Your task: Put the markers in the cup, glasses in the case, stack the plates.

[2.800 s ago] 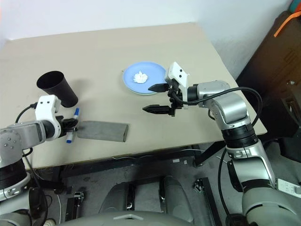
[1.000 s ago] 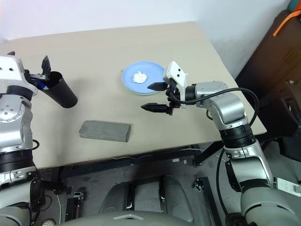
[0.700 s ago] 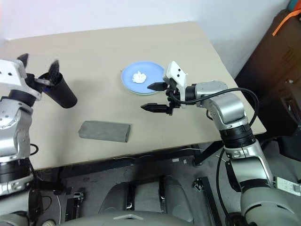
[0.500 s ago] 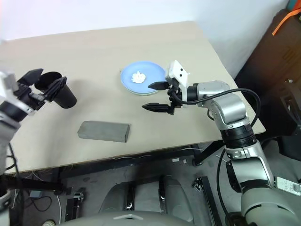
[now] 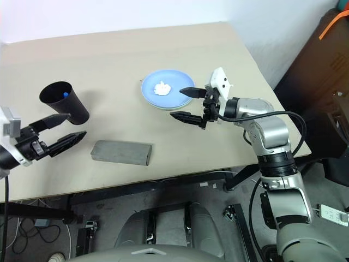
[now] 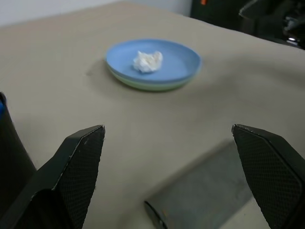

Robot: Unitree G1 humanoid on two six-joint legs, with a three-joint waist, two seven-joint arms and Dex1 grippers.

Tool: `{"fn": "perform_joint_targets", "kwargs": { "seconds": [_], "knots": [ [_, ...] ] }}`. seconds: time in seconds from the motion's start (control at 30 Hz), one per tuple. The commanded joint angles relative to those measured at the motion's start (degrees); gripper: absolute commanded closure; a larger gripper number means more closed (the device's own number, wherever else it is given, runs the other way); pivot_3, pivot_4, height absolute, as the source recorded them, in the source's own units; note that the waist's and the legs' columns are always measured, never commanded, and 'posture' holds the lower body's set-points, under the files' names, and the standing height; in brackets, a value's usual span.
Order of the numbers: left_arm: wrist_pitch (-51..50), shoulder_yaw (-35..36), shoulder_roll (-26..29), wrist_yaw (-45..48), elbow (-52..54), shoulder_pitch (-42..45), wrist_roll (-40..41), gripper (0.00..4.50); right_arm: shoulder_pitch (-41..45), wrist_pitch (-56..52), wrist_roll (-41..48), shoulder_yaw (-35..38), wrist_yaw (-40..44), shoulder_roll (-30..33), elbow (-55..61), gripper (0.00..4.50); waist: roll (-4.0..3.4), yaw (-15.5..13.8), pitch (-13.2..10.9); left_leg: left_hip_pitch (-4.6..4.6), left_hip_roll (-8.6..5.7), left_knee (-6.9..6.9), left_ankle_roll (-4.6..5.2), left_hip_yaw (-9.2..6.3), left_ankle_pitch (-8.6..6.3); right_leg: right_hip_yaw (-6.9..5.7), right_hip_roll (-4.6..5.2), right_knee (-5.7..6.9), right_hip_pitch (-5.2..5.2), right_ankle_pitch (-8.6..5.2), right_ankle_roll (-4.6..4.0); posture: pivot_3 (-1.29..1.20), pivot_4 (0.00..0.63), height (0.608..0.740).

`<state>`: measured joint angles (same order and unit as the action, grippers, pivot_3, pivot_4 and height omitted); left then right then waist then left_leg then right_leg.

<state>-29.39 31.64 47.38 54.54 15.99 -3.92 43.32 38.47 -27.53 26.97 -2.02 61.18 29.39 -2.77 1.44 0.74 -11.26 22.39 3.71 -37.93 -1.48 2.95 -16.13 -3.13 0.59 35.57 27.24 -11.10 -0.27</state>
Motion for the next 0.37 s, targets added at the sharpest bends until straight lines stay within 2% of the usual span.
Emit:
{"fn": "perform_joint_targets", "kwargs": {
  "seconds": [0.03, 0.17, 0.37],
  "knots": [
    [2.9, -0.5, 1.1, 3.8, -2.0, -0.4, -1.8, 0.02, -0.9, -0.9, 2.8, 2.2, 0.6, 0.9, 3.9, 0.0, 0.0, 0.0, 0.0, 0.0, 0.0, 0.0, 0.0, -0.01, 0.0, -0.01, -0.01, 0.0, 0.0, 0.0, 0.0, 0.0, 0.15, 0.73],
    [7.3, -3.4, 0.9, 5.6, -3.4, 0.2, -6.2, 0.02, -3.6, -0.2, 2.7, 2.2, 1.5, 2.2, 4.6, 0.0, 0.0, -0.1, 0.0, -0.04, 0.0, -0.02, 0.0, -0.01, 0.0, -0.01, 0.0, 0.01, -0.03, -0.03, -0.05, 0.0, 0.15, 0.73],
    [6.6, -4.8, 0.6, 6.4, -2.7, 0.6, -6.1, 0.02, -5.5, -0.4, 2.6, 2.4, 0.1, 2.1, 6.1, 0.0, -0.01, 0.1, 0.0, -0.05, 0.01, -0.04, 0.0, 0.0, 0.0, 0.01, 0.0, 0.01, -0.04, -0.03, -0.09, 0.0, 0.15, 0.73]
  ]
}}
